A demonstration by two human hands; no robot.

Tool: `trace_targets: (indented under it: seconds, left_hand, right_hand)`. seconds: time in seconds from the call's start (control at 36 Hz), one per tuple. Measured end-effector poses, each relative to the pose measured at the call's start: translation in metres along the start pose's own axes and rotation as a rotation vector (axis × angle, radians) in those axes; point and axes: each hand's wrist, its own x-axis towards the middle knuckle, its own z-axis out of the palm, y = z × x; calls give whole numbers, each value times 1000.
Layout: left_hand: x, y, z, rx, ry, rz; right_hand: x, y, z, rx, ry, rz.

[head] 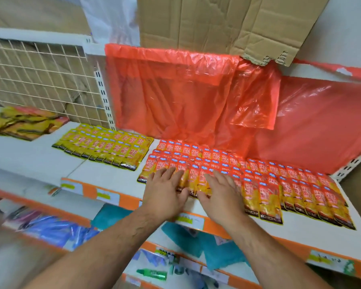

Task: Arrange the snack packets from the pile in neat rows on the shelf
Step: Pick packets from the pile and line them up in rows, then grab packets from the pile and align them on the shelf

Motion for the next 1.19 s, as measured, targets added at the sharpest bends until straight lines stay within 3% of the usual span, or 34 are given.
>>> trace_targets:
  seconds: [0.28,0.75,0.97,1.19]
  left_hand:
    - [-23,-122,-28,-35,135,-121]
    - [-81,-406,-96,39,264,-254]
    - [-83,-490,-102,-14,243,-362]
    - [-48,-558,-107,25,166,-461]
  right_hand:
    - [16,-115,32,-48,-24,-166]
    - [46,-397,135,-67,-96,-373]
    - [82,-482,177,-60,-209,-483]
    - [142,-546,224,13,-197,-580]
